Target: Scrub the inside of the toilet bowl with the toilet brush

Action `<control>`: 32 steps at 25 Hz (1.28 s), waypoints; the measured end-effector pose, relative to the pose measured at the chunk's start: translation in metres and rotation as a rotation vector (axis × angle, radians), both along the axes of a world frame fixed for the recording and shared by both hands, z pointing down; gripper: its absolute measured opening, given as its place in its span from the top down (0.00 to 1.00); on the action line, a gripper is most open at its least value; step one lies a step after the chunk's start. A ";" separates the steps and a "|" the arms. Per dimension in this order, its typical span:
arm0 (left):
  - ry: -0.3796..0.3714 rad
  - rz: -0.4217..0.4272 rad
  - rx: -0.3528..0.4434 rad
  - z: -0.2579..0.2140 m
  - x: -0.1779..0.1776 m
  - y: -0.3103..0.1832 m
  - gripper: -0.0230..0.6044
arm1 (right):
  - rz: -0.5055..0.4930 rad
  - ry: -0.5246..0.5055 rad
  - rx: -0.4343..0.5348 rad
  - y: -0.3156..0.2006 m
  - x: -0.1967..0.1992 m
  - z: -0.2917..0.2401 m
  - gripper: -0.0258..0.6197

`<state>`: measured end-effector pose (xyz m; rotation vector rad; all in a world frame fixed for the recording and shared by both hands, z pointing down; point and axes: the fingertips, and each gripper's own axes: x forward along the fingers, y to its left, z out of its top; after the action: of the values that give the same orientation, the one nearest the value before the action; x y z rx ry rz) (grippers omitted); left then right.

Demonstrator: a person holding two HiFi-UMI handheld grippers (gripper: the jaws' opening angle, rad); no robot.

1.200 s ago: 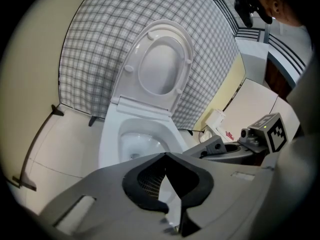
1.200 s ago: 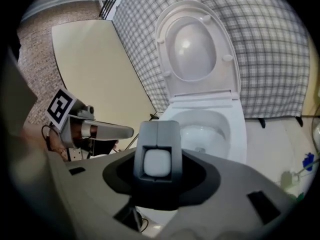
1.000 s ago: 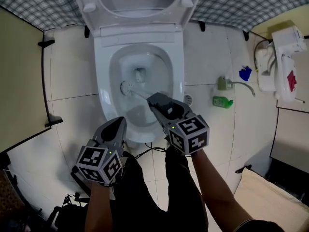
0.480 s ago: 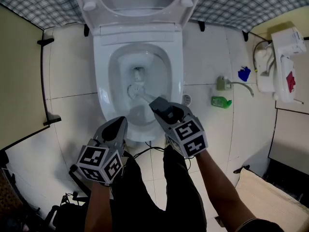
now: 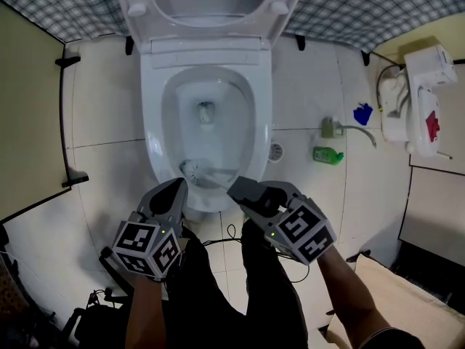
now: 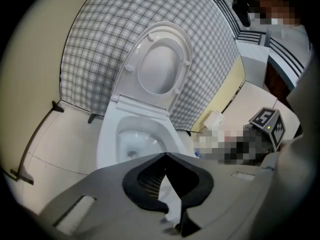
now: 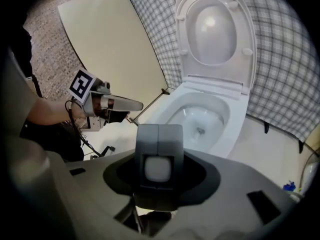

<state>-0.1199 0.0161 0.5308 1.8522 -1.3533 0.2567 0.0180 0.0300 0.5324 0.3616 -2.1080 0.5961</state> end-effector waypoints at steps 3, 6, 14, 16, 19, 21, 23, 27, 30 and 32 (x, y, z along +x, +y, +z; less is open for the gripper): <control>0.007 -0.006 -0.004 0.001 0.001 0.003 0.95 | -0.015 0.060 0.001 -0.005 0.007 0.019 0.66; 0.009 -0.007 0.000 0.001 0.000 0.003 0.95 | 0.004 0.087 0.004 -0.016 0.006 0.035 0.66; 0.001 -0.011 0.001 0.003 -0.007 0.008 0.95 | -0.005 0.224 0.097 -0.068 0.010 0.066 0.66; 0.002 -0.013 0.001 0.004 -0.008 0.009 0.95 | -0.038 0.220 0.099 -0.068 0.016 0.057 0.66; 0.010 -0.018 0.000 0.004 -0.008 0.010 0.95 | -0.034 0.127 0.092 -0.060 0.019 0.033 0.66; 0.016 -0.013 0.002 0.003 -0.005 0.009 0.95 | -0.016 0.054 0.117 -0.056 0.019 0.017 0.66; 0.019 -0.008 0.005 0.002 -0.001 0.008 0.95 | -0.009 0.005 0.149 -0.053 0.018 0.004 0.66; 0.017 0.001 0.006 0.002 0.002 0.007 0.95 | -0.057 -0.031 0.172 -0.043 0.016 -0.011 0.66; 0.013 0.002 0.000 0.003 0.001 0.009 0.95 | -0.139 -0.060 0.151 -0.029 0.013 -0.029 0.66; 0.012 0.001 -0.004 0.004 0.001 0.011 0.95 | -0.187 -0.071 0.141 -0.024 0.013 -0.041 0.66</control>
<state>-0.1192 0.0274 0.5344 1.8483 -1.3421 0.2486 0.0309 0.0065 0.4909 0.2204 -2.2280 0.3568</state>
